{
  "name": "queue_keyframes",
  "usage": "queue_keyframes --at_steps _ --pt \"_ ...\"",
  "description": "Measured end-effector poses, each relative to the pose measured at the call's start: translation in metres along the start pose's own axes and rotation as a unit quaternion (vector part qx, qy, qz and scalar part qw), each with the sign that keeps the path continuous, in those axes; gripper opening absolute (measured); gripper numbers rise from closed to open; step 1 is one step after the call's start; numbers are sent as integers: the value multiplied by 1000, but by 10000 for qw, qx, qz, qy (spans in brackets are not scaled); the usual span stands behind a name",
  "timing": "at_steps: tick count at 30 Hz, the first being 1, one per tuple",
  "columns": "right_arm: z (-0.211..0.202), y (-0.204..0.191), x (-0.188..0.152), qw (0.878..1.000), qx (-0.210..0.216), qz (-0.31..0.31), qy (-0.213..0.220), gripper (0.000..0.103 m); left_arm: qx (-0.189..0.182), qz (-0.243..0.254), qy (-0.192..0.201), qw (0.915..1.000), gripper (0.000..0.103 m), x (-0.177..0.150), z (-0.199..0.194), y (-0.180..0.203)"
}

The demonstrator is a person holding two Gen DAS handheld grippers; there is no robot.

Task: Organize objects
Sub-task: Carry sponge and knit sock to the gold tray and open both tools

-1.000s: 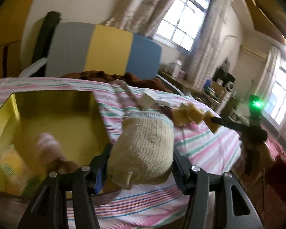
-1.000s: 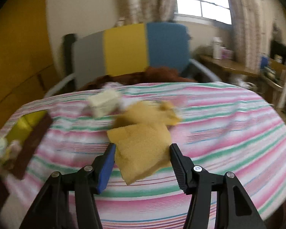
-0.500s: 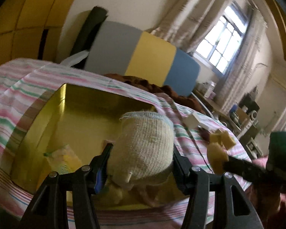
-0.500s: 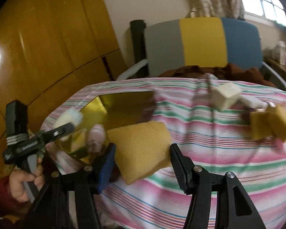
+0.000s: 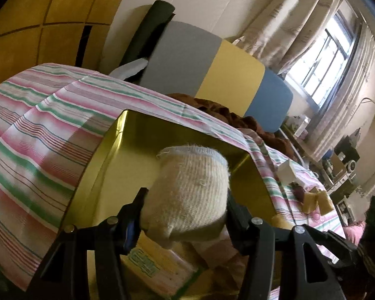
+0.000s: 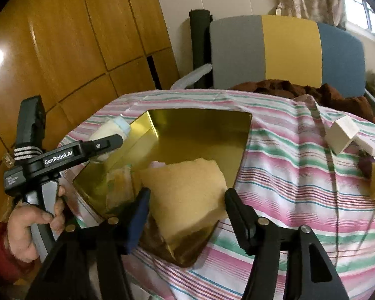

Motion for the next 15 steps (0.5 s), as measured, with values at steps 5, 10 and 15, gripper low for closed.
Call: queue_keyframes --at_steps 5,10,15 --pt "-4 -1 -2 9998 -106 115 117 86 197 23 -52 9998 58 3 6 -5" --pt "-16 8 -4 9990 -142 351 228 88 339 -62 -86 9994 63 4 8 -10" --pt "-25 10 -8 9989 -236 308 271 85 433 -110 38 9990 65 9 0 -9"
Point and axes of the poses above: each gripper's, at about its wrist camera, not at the fingertips, and z roughly the way its jaws point, y to its right, x to its top, the point moved 8 cm from there along z, roughly the way its jaws point
